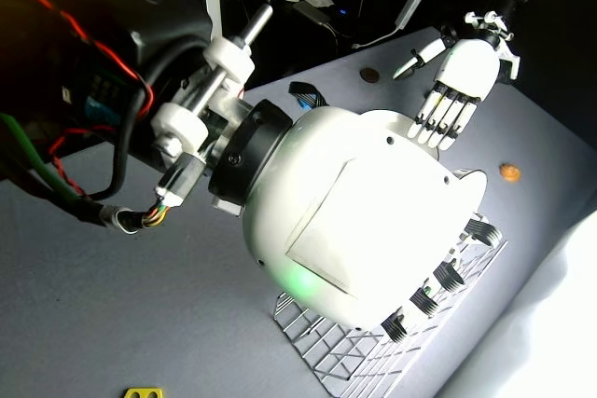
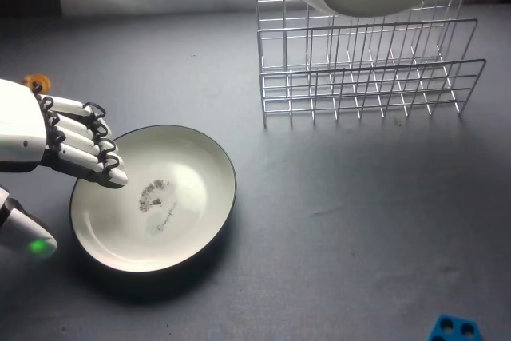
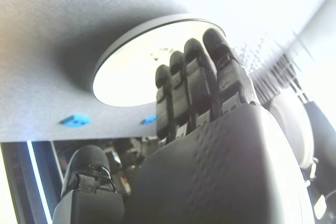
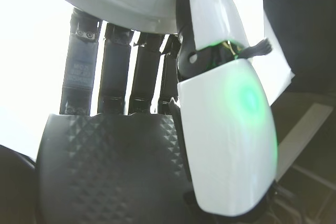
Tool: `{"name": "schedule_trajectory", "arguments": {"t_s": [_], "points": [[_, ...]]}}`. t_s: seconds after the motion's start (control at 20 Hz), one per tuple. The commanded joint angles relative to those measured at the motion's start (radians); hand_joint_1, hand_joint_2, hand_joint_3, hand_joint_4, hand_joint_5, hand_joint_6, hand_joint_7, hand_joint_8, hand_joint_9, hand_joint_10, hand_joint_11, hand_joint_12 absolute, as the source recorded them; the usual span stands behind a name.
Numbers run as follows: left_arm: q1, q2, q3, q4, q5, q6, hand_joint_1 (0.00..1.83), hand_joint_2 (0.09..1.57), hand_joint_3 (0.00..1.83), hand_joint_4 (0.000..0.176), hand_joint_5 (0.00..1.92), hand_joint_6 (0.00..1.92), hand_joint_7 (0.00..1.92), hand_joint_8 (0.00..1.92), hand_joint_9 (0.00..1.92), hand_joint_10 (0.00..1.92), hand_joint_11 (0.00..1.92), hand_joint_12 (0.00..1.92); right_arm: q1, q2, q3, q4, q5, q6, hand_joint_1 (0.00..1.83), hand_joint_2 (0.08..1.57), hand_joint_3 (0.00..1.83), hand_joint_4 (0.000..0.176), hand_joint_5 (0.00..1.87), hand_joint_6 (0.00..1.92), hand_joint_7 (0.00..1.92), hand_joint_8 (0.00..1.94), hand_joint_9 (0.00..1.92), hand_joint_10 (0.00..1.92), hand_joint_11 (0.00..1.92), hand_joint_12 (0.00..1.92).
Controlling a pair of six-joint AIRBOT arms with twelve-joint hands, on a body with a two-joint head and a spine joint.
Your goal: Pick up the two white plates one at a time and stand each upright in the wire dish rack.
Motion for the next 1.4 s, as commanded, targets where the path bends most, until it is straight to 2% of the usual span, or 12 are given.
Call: {"name": "schedule_trajectory", "arguments": {"t_s": [0.0, 0.15, 0.4, 0.6, 0.75, 0.85, 0.9, 1.25, 1.35], "points": [[-0.01, 0.001, 0.004, -0.06, -0.036, -0.002, 0.0, 1.1, 0.0, 0.0, 0.3, 0.0, 0.31, 0.0, 0.28, 0.0, 0.0, 0.57, 0.01, 0.007, 0.012, 0.015, 0.041, 0.017, 1.38, 1.08, 0.0, 0.0, 0.96, 0.98, 1.1, 0.77, 0.99, 1.06, 0.81, 1.18], [-0.011, 0.001, 0.004, -0.06, -0.036, -0.002, 0.0, 1.1, 0.0, 0.0, 0.32, 0.0, 0.31, 0.0, 0.28, 0.0, 0.0, 0.55, -0.004, 0.006, 0.032, 0.041, 0.033, 0.017, 1.38, 1.09, 0.0, 0.0, 0.91, 1.04, 1.07, 0.82, 0.97, 1.09, 0.79, 1.21], [-0.011, 0.001, 0.005, -0.06, -0.036, -0.002, 0.0, 1.11, 0.0, 0.0, 0.32, 0.0, 0.31, 0.0, 0.28, 0.0, 0.0, 0.59, -0.012, 0.002, 0.048, 0.071, 0.035, 0.016, 1.38, 1.09, 0.0, 0.0, 0.94, 1.0, 1.08, 0.8, 0.98, 1.08, 0.78, 1.19], [-0.01, -0.003, 0.009, -0.06, -0.036, -0.002, 0.0, 1.1, 0.0, 0.0, 0.32, 0.0, 0.31, 0.0, 0.28, 0.0, 0.0, 0.59, -0.038, -0.018, 0.093, 0.113, 0.016, 0.016, 1.39, 1.07, 0.0, 0.0, 0.99, 0.94, 1.15, 0.7, 0.99, 1.03, 0.8, 1.17], [-0.009, -0.004, 0.012, -0.06, -0.036, -0.002, 0.0, 1.11, 0.0, 0.0, 0.31, 0.0, 0.3, 0.0, 0.27, 0.0, 0.0, 0.54, -0.04, -0.032, 0.119, 0.12, 0.008, 0.016, 1.38, 1.07, 0.0, 0.0, 0.98, 0.96, 1.11, 0.76, 0.99, 1.05, 0.78, 1.17], [-0.009, -0.005, 0.012, -0.06, -0.036, -0.002, 0.0, 1.1, 0.0, 0.0, 0.33, 0.0, 0.32, 0.0, 0.29, 0.0, 0.0, 0.59, -0.041, -0.039, 0.129, 0.12, 0.0, 0.017, 1.38, 1.08, 0.0, 0.0, 0.96, 0.98, 1.11, 0.77, 0.98, 1.06, 0.78, 1.2], [-0.009, -0.005, 0.012, -0.06, -0.036, -0.002, 0.0, 1.1, 0.0, 0.0, 0.3, 0.0, 0.28, 0.0, 0.25, 0.0, 0.0, 0.51, -0.042, -0.041, 0.131, 0.12, 0.0, 0.017, 1.38, 1.08, 0.0, 0.0, 0.95, 1.0, 1.1, 0.79, 0.97, 1.07, 0.77, 1.21], [-0.006, -0.005, 0.012, -0.058, -0.036, -0.002, 0.0, 1.1, 0.0, 0.0, 0.34, 0.0, 0.32, 0.0, 0.29, 0.0, 0.0, 0.61, -0.063, -0.072, 0.178, 0.121, -0.001, 0.019, 1.38, 1.08, 0.0, 0.0, 0.97, 0.96, 1.11, 0.77, 0.98, 1.06, 0.79, 1.24], [-0.005, -0.006, 0.012, -0.056, -0.036, -0.002, 0.0, 1.1, 0.0, 0.0, 0.33, 0.0, 0.32, 0.0, 0.28, 0.0, 0.0, 0.56, -0.075, -0.08, 0.188, 0.121, -0.001, 0.019, 1.39, 1.07, 0.0, 0.0, 0.98, 0.94, 1.1, 0.78, 1.0, 1.06, 0.78, 1.23]]}}
